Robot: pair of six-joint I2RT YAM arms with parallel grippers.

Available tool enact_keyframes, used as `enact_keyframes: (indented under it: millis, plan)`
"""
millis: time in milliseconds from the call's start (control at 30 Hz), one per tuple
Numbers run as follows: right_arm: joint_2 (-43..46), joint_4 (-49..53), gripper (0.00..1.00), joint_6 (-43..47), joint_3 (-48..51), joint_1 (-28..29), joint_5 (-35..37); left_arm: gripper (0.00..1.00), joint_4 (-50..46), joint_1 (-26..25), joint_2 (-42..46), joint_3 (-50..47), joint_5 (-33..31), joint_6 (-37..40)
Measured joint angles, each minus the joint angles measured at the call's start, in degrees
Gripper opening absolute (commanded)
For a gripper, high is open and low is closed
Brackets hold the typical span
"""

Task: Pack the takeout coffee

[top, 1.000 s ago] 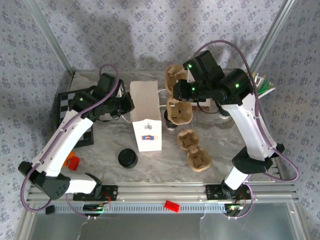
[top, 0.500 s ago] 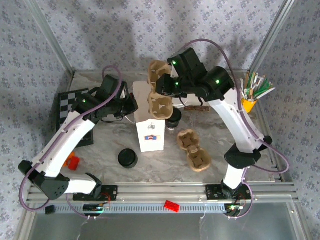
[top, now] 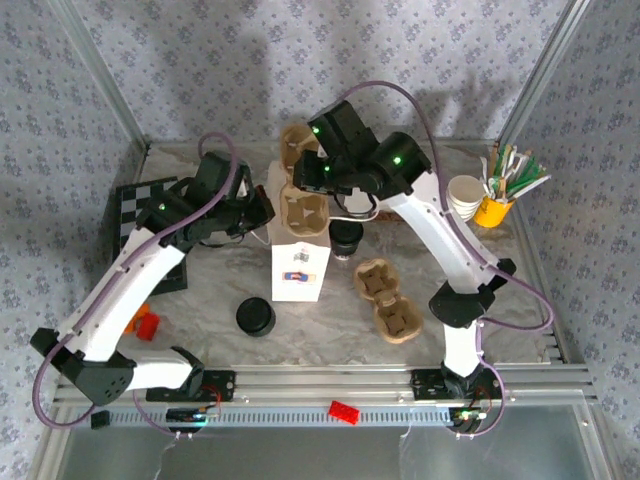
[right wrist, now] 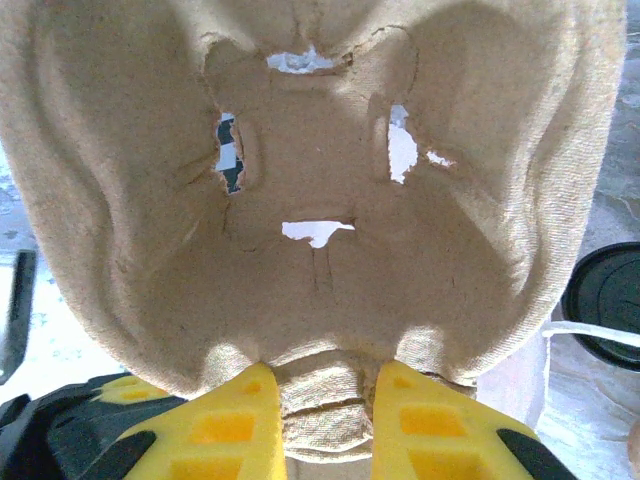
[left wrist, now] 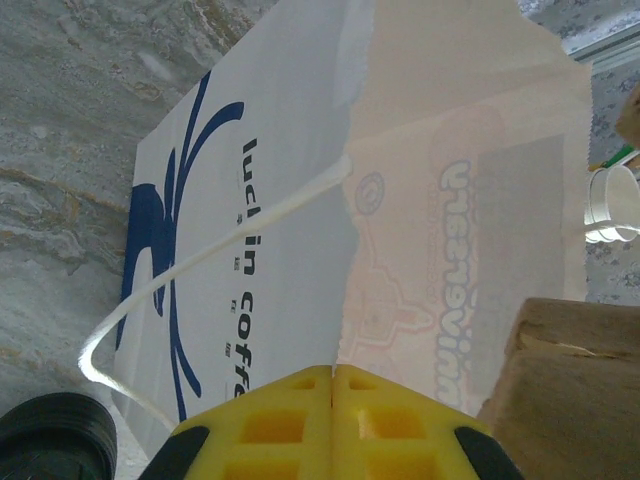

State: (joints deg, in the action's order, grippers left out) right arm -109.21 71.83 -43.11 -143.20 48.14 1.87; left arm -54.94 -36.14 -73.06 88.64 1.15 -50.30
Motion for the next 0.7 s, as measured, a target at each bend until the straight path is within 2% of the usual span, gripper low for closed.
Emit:
enact_keyframes:
  millis: [433, 700]
  plan:
    - [-2.69, 0.07, 0.18, -0.02, -0.04, 1.20, 4.22, 0.00, 2.23, 0.00, 0.74, -1.73, 0.02, -1.27]
    - [-2.67, -0.59, 0.18, -1.29, -0.63, 2.05, 2.82, 0.00, 2.67, 0.00, 1.46, -2.93, -0.59, -1.90]
